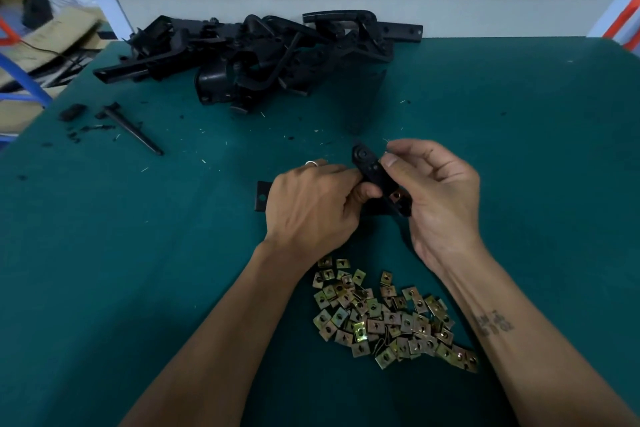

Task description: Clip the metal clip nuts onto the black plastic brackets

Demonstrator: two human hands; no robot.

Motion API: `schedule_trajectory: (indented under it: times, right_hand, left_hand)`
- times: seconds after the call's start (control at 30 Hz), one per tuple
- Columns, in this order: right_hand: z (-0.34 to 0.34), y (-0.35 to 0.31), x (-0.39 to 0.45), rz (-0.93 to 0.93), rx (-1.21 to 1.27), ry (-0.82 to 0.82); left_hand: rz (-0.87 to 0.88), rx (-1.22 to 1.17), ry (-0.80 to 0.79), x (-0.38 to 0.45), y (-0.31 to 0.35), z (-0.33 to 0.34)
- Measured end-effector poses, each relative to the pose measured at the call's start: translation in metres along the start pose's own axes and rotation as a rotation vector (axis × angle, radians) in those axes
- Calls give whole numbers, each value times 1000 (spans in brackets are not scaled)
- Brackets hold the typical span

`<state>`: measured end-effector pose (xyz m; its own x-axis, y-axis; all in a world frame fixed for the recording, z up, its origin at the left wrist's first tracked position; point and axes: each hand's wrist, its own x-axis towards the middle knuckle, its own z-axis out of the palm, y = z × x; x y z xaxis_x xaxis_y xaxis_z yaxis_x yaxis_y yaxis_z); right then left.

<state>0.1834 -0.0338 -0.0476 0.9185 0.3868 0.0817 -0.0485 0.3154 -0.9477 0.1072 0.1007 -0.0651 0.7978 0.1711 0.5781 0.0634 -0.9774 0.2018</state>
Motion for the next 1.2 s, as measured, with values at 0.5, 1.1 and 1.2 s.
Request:
schedule_trajectory:
  times: [0.5,1.1,1.2]
  right_hand:
    - [3,11,-6,-66,-38,-58]
    - [-21,-4,-17,-166,-338,-324]
    - [-20,-10,-31,-334,-400,-201]
  left_hand:
    - [29,-5,9,-2,2,0]
    - [-260,-168,260,3,15,-24]
    - [-216,-159,261,1,29,-33]
